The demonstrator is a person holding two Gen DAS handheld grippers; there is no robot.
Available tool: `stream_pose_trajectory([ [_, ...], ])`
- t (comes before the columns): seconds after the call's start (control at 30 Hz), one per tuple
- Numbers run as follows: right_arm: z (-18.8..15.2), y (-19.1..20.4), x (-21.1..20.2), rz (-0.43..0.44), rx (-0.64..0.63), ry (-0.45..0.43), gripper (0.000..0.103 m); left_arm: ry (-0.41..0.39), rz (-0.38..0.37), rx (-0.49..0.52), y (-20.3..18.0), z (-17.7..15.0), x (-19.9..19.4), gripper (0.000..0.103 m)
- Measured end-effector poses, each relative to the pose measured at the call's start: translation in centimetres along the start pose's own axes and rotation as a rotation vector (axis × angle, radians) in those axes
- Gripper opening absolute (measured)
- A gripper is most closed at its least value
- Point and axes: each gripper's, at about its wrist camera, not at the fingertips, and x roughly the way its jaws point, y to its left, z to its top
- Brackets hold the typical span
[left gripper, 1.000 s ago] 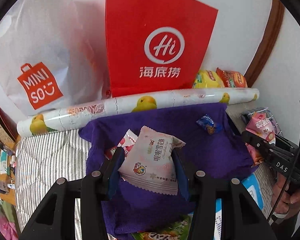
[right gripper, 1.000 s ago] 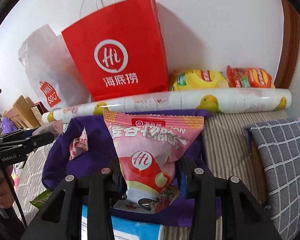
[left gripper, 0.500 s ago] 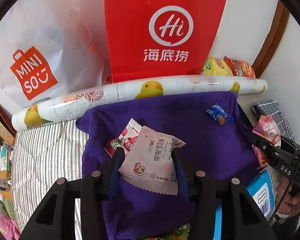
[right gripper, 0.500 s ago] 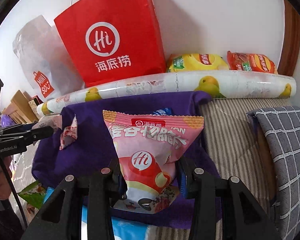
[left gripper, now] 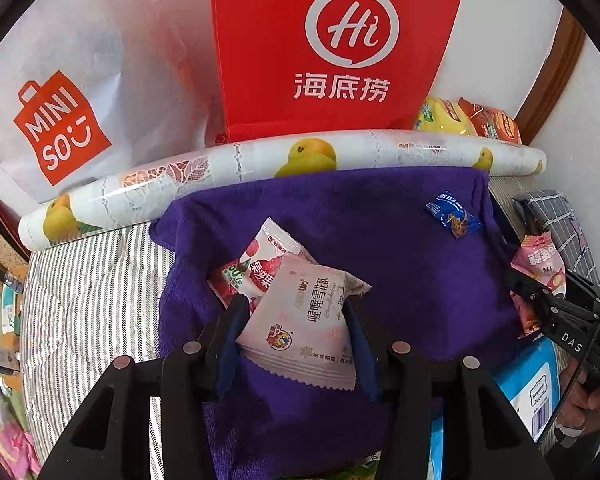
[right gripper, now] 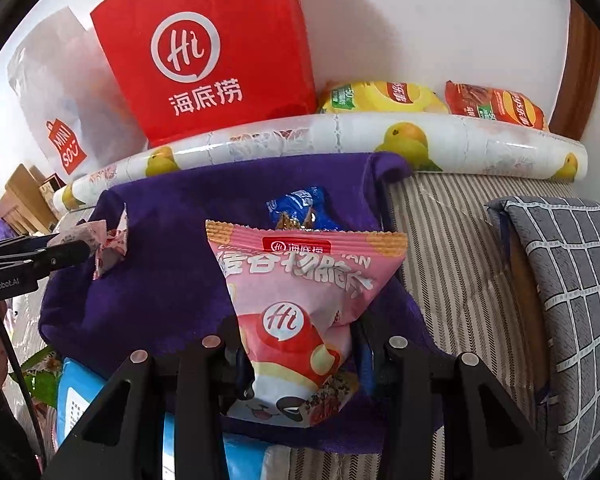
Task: Organize snacks
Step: 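Open the right tool to drop the pink Hi bag while the left tool drops the white packet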
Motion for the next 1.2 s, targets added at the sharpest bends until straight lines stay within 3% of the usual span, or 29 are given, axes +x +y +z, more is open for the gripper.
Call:
stream_pose_trajectory([
  [0.4,-0.1,0.1,0.2,-0.002,-0.003,0.011,0.042,0.038,-0.036,0.009,-0.1,-0.2,0.9,0.047],
  [0.53,-0.1,0.3,0.1,0.003,-0.016,0.004,0.053,0.036,-0.038,0.006,0.0,-0.2,0.9,0.047],
  [0.8,0.2,0.4,-0.8,0.02,-0.013,-0.029,0.059,0.041,-0.061,-0.001,0.2,-0.2,0.7,0.048],
  [1.0,0.5,-0.1,-2.0,0.156,0.037,-0.064,0.068,0.017,-0.1,-0.006,0.0,0.0,-0.2,0.053],
  [1.07,0.5,-0.2,-2.3,0.179,0.053,-0.072,0.07,0.012,-0.098,-0.003,-0.2,0.1,-0.5,0.061],
  [1.2,0.5,-0.3,-2.8,0.202,0.065,-0.101,0.071,-0.02,-0.108,0.006,-0.5,0.3,-1.5,0.063],
])
